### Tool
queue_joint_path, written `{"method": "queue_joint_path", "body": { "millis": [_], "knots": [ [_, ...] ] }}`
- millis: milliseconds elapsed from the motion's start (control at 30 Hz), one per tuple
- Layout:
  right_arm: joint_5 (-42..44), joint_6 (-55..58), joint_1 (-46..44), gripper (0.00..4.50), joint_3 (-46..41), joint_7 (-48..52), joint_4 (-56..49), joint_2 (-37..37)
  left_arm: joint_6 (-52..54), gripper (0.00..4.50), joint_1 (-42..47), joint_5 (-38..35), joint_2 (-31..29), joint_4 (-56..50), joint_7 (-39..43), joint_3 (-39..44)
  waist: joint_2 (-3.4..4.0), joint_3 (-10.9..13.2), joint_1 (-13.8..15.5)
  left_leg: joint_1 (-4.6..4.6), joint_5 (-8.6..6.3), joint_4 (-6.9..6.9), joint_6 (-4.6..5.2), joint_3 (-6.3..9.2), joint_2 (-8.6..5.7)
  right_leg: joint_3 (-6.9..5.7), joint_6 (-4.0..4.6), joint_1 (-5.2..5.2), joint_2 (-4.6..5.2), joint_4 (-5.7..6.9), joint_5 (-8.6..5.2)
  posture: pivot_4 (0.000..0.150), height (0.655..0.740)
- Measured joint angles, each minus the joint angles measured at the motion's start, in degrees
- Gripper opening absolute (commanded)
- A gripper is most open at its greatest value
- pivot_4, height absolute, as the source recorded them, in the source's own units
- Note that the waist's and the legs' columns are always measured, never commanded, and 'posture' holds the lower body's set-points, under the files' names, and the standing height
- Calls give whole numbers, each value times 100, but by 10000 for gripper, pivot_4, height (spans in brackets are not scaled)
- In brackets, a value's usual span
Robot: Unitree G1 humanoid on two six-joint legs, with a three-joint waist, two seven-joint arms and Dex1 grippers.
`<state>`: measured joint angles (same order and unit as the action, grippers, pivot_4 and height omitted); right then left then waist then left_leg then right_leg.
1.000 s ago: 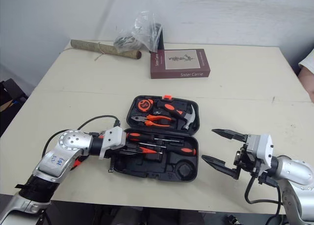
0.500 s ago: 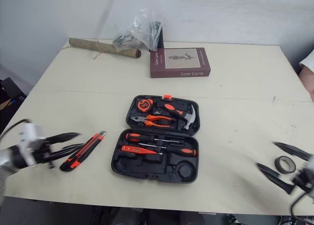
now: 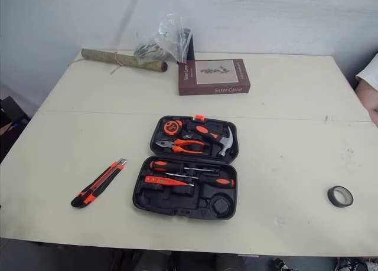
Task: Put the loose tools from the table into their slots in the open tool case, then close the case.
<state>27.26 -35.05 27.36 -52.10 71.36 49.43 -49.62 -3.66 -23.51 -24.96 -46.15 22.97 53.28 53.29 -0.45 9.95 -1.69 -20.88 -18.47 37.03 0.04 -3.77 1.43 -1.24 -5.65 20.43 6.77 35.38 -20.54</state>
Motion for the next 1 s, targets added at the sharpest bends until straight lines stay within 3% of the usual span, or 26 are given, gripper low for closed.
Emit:
{"method": "queue_joint_path", "body": {
  "millis": [67, 133, 267, 400, 533, 733, 967, 1000],
  "knots": [
    [93, 7, -281, 45000, 102, 73, -145, 117, 148, 44567, 44, -97, 74, -348, 15, -154, -3, -2, -6, 0, 2, 1, -4, 0, 4, -1, -3, 1, -4, 4, 2, 1500, 7400],
    [267, 198, -683, 45000, 415, 184, -665, 328, 747, 44567, 40, -455, 127, -1189, 135, -501, -11, -1, -63, -1, 3, 2, -6, -2, 8, 1, -97, 1, -10, 7, 53, 1500, 7400],
    [656, 848, -1353, 45000, 1145, 280, -2050, 690, 2047, 44567, 25, -966, 39, -2812, 105, -1217, 14, 7, -142, -7, 5, 2, -10, -1, 9, 0, -98, 9, -13, 7, 54, 1500, 7400],
    [1016, 1553, -1570, 45000, 1666, 153, -3390, 889, 2973, 44567, 165, -1128, -286, -3507, -151, -1582, 38, 14, -121, -13, 25, -2, 3, 7, 14, -11, -88, 20, -23, 19, 47, 1500, 7400],
    [1513, 2219, -1525, 45000, 2466, 229, -5300, 1200, 4017, 44567, 614, -983, -428, -4157, -1056, -2204, 38, 18, 12, -21, 30, 2, -7, 9, 17, -16, -88, 19, -32, 17, 47, 1500, 7400],
    [1618, 2368, -1585, 45000, 3361, 420, -6482, 1572, 4671, 44567, 756, -543, -359, -4342, -1767, -2927, 26, 22, 13, -19, 28, 8, 5, 7, 13, -10, -97, 17, -32, 18, 52, 1500, 7400],
    [1424, 2235, -1899, 45000, 3742, 717, -6505, 1628, 4745, 44567, 1075, -334, -229, -4384, -1865, -3254, 37, 11, 65, -11, 31, 7, 3, 11, 11, -11, -94, 13, -26, 19, 51, 1500, 7400],
    [1377, 2195, -1894, 45000, 3763, 759, -6424, 1631, 4799, 42130, 1126, -296, -241, -4399, -1863, -3336, 39, 10, 102, -11, 32, 7, 3, 11, 10, -12, -93, 13, -26, 19, 51, 1500, 7400]
  ]
}}
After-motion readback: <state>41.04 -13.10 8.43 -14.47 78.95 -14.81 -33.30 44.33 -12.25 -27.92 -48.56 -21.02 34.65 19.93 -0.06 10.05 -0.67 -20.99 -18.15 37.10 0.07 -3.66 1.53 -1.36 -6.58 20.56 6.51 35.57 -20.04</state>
